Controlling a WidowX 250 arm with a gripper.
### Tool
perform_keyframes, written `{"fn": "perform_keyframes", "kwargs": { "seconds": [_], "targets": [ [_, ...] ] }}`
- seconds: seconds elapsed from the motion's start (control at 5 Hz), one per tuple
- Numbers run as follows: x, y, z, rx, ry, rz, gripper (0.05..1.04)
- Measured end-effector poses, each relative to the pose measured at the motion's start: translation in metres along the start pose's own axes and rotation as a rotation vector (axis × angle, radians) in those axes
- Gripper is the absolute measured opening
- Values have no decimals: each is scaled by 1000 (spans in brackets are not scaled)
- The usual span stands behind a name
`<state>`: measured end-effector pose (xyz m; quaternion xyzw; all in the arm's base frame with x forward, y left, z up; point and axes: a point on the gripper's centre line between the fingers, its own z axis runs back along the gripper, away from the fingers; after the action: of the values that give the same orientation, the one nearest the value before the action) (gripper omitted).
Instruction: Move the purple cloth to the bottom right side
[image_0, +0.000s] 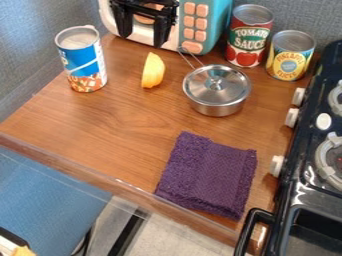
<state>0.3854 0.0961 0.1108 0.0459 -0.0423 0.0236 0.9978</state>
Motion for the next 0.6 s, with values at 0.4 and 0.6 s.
{"fn": "perform_keyframes", "kwargs": {
  "seconds": [0.4, 0.6],
  "targets": [
    [-28, -21, -17, -50, 49, -12, 999],
    [-45, -36, -8, -48, 21, -20, 999]
  ]
}}
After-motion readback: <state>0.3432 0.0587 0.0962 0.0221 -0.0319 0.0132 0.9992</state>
